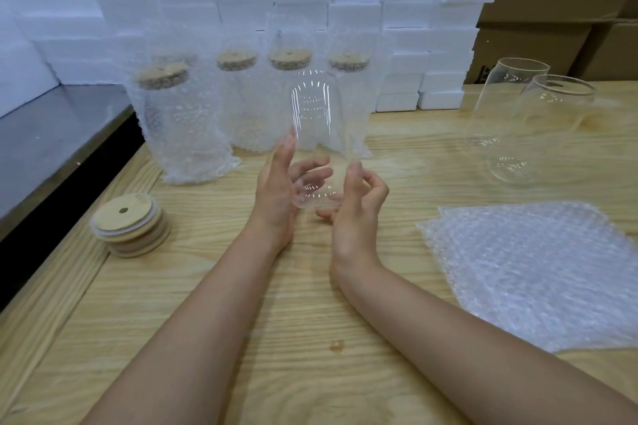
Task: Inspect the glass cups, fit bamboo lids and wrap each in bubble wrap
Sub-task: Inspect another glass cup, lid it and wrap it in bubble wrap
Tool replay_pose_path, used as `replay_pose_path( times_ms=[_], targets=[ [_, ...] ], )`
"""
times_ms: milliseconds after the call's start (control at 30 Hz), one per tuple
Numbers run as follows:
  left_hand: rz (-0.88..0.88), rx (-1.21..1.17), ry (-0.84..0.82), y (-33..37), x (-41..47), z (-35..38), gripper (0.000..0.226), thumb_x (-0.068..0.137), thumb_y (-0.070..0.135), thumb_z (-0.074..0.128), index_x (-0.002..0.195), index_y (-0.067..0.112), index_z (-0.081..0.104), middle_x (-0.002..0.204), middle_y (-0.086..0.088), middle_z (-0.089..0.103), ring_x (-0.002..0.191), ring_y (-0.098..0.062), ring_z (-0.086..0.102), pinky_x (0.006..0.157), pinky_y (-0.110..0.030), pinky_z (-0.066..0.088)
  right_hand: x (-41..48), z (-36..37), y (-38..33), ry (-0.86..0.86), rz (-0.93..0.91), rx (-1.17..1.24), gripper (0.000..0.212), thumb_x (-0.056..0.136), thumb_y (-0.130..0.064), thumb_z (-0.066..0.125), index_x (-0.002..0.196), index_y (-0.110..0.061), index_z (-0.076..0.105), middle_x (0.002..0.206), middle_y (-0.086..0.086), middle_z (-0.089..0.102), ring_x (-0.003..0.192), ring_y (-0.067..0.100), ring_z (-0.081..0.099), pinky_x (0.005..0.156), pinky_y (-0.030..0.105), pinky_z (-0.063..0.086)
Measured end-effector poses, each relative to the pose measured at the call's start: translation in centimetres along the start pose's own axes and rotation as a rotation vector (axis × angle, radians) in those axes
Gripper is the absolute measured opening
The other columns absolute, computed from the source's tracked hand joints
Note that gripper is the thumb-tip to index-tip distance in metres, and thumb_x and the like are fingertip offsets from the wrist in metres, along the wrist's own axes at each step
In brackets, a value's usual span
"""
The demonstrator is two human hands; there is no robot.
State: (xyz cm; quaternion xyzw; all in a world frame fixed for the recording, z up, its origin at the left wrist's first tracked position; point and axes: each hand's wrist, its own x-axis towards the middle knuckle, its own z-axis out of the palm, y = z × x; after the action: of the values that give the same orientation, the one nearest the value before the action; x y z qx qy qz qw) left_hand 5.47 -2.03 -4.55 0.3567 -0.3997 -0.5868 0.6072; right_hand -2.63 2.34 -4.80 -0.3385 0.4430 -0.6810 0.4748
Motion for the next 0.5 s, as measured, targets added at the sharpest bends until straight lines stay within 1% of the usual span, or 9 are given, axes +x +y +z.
replay_pose_path(
  times_ms=[33,100,200,267,300,333,400,433,500],
  targets=[
    [0.027,0.015,0.011,0.04,0.0,-0.03,0.035,0.088,0.051,0.056,0.121,0.043,0.053,0.087,-0.003,0.071,0.078,-0.019,0.066,0.074,-0.037,0.052,-0.06,0.02,-0.1,-0.002,-0.018,-0.025,0.063,0.076,-0.07,0.056,0.118,-0.028,0.036,0.121,0.002,0.045,0.089,0.008,0.057,0.077,0.031,0.054],
    [0.072,0.047,0.03,0.09,-0.07,0.09,0.04,0.08,0.054,0.06,0.119,0.044,0.055,0.084,-0.002,0.069,0.073,-0.017,0.064,0.068,-0.035,0.052,-0.24,0.09,-0.28,-0.034,-0.06,-0.098,0.063,0.068,-0.057,0.069,0.115,-0.034,0.033,0.125,0.008,0.039,0.095,0.015,0.055,0.087,0.034,0.052],
    [0.144,0.098,0.037,-0.07,-0.26,0.41,0.061,0.068,0.061,0.064,0.124,0.04,0.051,0.086,-0.002,0.064,0.071,-0.016,0.061,0.068,-0.038,0.047,-0.26,-0.02,0.0,-0.068,-0.127,-0.168,0.065,0.07,-0.031,0.083,0.111,-0.035,0.033,0.124,0.012,0.039,0.102,0.019,0.054,0.086,0.028,0.05],
    [0.17,0.111,0.033,-0.18,-0.24,0.58,0.061,0.07,0.063,0.061,0.125,0.041,0.05,0.09,-0.004,0.064,0.074,-0.015,0.062,0.072,-0.041,0.048,-0.1,-0.25,0.18,-0.057,-0.15,-0.157,0.06,0.073,-0.028,0.081,0.11,-0.036,0.034,0.122,0.011,0.042,0.099,0.018,0.055,0.081,0.022,0.049],
    [0.16,0.091,0.021,-0.17,-0.19,0.66,0.057,0.075,0.063,0.058,0.126,0.041,0.049,0.095,-0.007,0.064,0.077,-0.018,0.062,0.075,-0.042,0.049,-0.03,-0.34,0.24,-0.06,-0.154,-0.147,0.058,0.075,-0.028,0.08,0.11,-0.035,0.035,0.12,0.01,0.043,0.098,0.017,0.055,0.081,0.022,0.05],
    [0.137,0.062,0.005,-0.13,-0.09,0.67,0.053,0.082,0.062,0.053,0.129,0.039,0.048,0.1,-0.012,0.064,0.081,-0.022,0.063,0.075,-0.041,0.051,0.04,-0.41,0.33,-0.072,-0.147,-0.129,0.056,0.077,-0.029,0.078,0.112,-0.034,0.035,0.118,0.009,0.044,0.098,0.019,0.056,0.082,0.026,0.051],
    [0.094,0.024,-0.001,0.08,0.03,0.59,0.043,0.095,0.058,0.04,0.133,0.038,0.046,0.098,-0.012,0.062,0.076,-0.018,0.063,0.065,-0.03,0.052,0.14,-0.41,0.42,-0.098,-0.09,-0.054,0.046,0.081,-0.032,0.073,0.111,-0.034,0.038,0.114,0.008,0.047,0.095,0.023,0.059,0.084,0.037,0.052],
    [0.087,0.022,0.009,0.12,0.04,0.53,0.04,0.096,0.057,0.035,0.131,0.039,0.046,0.095,-0.007,0.061,0.074,-0.015,0.062,0.062,-0.027,0.051,0.21,-0.39,0.4,-0.099,-0.054,-0.002,0.041,0.082,-0.035,0.07,0.109,-0.034,0.04,0.111,0.005,0.051,0.089,0.019,0.061,0.083,0.037,0.052],
    [0.082,0.014,0.027,0.01,0.1,0.39,0.044,0.094,0.058,0.032,0.131,0.039,0.043,0.1,-0.005,0.063,0.084,-0.018,0.061,0.072,-0.033,0.051,0.51,-0.39,0.39,-0.072,0.009,0.097,0.033,0.085,-0.04,0.065,0.109,-0.03,0.045,0.095,-0.007,0.061,0.077,0.009,0.064,0.08,0.035,0.053]
  ],
)
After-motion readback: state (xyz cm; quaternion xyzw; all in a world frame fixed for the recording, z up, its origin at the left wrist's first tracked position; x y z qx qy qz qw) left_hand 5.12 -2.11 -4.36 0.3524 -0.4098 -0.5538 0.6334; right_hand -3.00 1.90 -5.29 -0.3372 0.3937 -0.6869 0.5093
